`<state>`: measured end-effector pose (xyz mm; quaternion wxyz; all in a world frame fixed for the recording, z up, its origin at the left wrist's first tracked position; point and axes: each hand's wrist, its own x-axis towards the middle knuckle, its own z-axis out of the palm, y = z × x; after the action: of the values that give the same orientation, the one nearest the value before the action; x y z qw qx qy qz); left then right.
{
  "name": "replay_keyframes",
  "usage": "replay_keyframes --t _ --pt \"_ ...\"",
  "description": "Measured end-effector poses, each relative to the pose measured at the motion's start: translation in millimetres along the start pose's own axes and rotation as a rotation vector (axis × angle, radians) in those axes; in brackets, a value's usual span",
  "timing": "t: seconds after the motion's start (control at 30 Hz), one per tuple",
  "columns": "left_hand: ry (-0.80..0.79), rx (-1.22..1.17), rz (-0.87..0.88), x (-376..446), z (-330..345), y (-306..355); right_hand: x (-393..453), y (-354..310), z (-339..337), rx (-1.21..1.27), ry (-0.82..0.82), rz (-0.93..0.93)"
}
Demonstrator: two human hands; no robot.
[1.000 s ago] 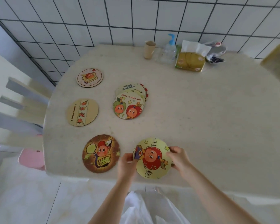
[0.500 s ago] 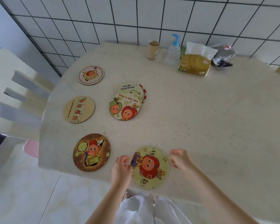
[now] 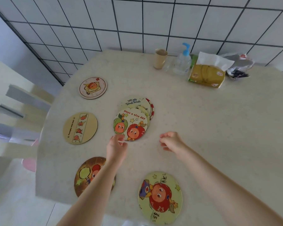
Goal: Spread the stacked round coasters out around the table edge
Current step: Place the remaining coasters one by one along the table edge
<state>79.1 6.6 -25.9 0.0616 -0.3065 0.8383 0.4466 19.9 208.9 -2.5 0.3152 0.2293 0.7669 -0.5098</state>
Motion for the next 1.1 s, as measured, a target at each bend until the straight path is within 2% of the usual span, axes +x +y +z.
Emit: replay_keyframes --t 0.17,0.33,0.6,0.8,0.9,1.1 --pt "0.111 -0.004 -0.031 67 -10 17 33 -38 21 -0.023 -0.01 -0.036" --pt "0.087 -0.051 -0.12 100 -7 19 59 -59 39 -0.098 0.013 -0.057" --pt "0.129 -0.198 -0.18 103 -9 8 78 -60 56 -0.144 0.033 -0.04" --pt "0.077 -0.131 -0.123 107 -5 17 79 -65 52 -0.17 0.08 -0.087" --pt "0.097 -0.121 -0.148 111 -4 22 82 -67 48 -0.156 0.091 -0.064" --pt "0.037 -0.201 -0.244 111 -4 27 83 -66 47 -0.082 0.101 -0.005"
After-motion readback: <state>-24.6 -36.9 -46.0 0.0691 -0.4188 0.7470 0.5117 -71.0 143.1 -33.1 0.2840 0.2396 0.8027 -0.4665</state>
